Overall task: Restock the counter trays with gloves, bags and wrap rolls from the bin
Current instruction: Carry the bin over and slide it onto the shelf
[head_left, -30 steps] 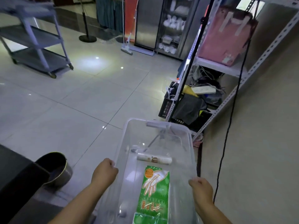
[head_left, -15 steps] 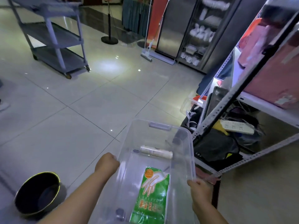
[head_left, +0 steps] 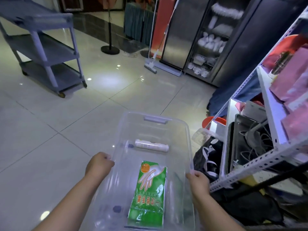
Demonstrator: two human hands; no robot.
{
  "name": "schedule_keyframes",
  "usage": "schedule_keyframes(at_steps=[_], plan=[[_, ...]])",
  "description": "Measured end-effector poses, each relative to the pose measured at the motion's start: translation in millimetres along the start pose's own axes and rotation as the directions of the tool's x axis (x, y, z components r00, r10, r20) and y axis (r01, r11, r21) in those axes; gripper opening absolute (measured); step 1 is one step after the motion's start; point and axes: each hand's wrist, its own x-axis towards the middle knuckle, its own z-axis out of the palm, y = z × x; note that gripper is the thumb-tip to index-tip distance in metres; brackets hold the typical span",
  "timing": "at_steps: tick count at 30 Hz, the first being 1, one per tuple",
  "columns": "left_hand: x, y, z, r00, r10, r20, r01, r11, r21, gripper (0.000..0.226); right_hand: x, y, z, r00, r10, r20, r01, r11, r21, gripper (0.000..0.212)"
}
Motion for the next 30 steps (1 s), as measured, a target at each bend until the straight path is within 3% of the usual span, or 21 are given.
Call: schedule_keyframes(at_steps=[6, 18, 21, 25, 30], plan=[[124, 73, 27, 0.998, 0.063, -0.009, -0.063, 0.998, -0.01, 0.013, 119, -60, 64, 0.999, 0.032, -0.015, -0.03, 0.996, 0.089, 0.013], [354, 209, 71, 0.994, 0.022, 0.107, -0.019, 0.999, -0.029, 0.024, 321, -183, 171, 0.994, 0.052, -0.092, -0.04, 0.991, 0.125, 0.015], [421, 244, 85, 0.985, 0.068, 0.16, -0.063, 0.997, -0.033, 0.008, 369, -205, 200, 0.984, 0.084, -0.154, -0.062, 0.987, 0.148, 0.014], [510, 300, 99, 0.964, 0.105, 0.242, -0.097, 0.994, -0.044, 0.026, 419, -236, 238, 0.956, 0.162, -0.244, -0.114, 0.973, 0.199, 0.015], [605, 381, 115, 0.923, 0.177, 0.342, -0.192, 0.981, 0.01, 0.017, 473, -281, 280, 0.905, 0.241, -0.35, -0.128, 0.94, 0.318, 0.014]])
